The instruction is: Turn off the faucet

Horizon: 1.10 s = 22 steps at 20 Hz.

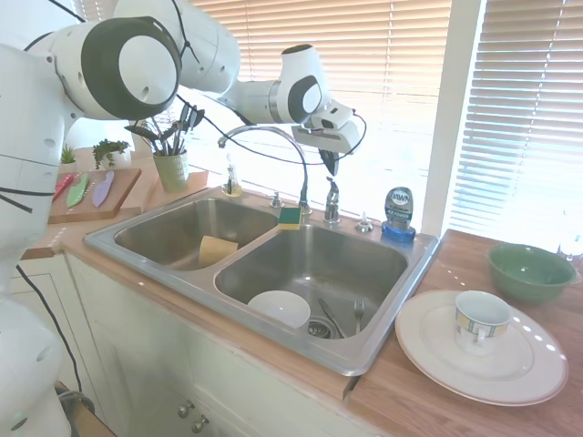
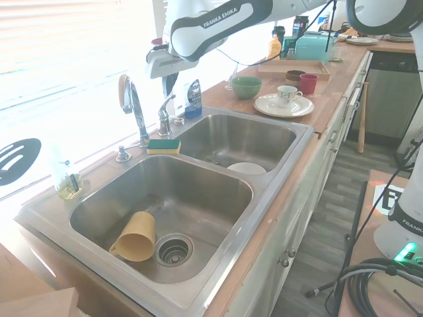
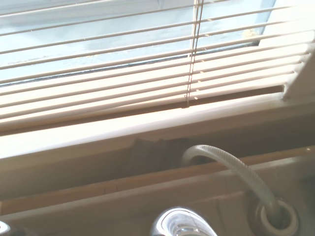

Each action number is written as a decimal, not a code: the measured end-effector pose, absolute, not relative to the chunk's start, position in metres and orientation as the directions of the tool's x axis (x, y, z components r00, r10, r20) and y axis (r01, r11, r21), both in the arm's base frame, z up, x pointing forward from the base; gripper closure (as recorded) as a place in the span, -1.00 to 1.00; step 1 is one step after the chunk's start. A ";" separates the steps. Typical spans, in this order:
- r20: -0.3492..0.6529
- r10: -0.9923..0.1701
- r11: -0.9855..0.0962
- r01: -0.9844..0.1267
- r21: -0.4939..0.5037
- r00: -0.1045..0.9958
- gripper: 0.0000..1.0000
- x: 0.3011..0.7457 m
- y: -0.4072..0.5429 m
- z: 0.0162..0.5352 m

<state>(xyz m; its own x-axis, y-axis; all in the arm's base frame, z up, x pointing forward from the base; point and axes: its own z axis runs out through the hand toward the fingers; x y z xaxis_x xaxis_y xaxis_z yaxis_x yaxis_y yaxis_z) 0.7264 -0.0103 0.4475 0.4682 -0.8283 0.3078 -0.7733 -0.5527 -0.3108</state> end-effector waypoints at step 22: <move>0.253 -0.837 -0.541 -0.805 -0.243 0.486 1.00 0.687 -0.018 0.400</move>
